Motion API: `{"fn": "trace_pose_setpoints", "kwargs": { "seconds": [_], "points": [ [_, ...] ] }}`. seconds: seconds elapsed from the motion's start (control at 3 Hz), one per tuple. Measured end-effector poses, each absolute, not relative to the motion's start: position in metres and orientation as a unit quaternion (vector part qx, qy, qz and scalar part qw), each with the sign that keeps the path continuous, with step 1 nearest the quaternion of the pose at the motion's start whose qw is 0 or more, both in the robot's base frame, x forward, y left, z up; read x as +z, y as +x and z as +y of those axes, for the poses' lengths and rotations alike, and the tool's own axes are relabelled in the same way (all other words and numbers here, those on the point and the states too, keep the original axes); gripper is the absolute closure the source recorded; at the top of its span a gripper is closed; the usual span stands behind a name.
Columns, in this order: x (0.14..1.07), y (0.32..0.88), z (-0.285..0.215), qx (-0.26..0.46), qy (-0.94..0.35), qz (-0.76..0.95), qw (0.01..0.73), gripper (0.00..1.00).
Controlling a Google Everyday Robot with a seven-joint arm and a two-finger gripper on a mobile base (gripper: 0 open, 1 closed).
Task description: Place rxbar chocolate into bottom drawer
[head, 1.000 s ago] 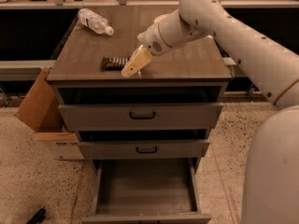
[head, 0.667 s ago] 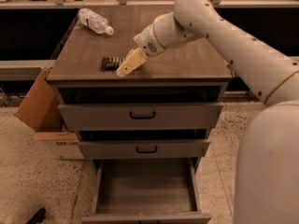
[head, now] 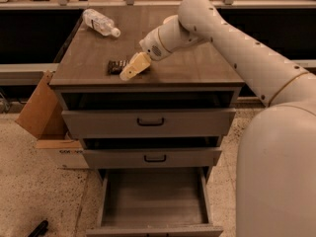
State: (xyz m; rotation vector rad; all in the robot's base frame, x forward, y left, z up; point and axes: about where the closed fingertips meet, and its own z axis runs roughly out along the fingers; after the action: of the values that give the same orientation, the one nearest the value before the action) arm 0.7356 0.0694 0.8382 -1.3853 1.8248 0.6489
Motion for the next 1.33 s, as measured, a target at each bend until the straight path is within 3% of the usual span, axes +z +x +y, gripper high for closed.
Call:
{"fn": "trace_pose_setpoints", "kwargs": {
  "seconds": [0.33,0.67,1.0,1.33],
  "points": [
    [0.83,0.742,0.069,0.258,-0.533,0.718,0.367,0.0],
    [0.825,0.745,0.069,0.261,-0.528,0.721,0.366,0.18],
    [0.818,0.744,0.07,0.268,-0.523,0.724,0.36,0.41],
    [0.82,0.742,0.071,0.269,-0.523,0.723,0.362,0.72]
  ]
}}
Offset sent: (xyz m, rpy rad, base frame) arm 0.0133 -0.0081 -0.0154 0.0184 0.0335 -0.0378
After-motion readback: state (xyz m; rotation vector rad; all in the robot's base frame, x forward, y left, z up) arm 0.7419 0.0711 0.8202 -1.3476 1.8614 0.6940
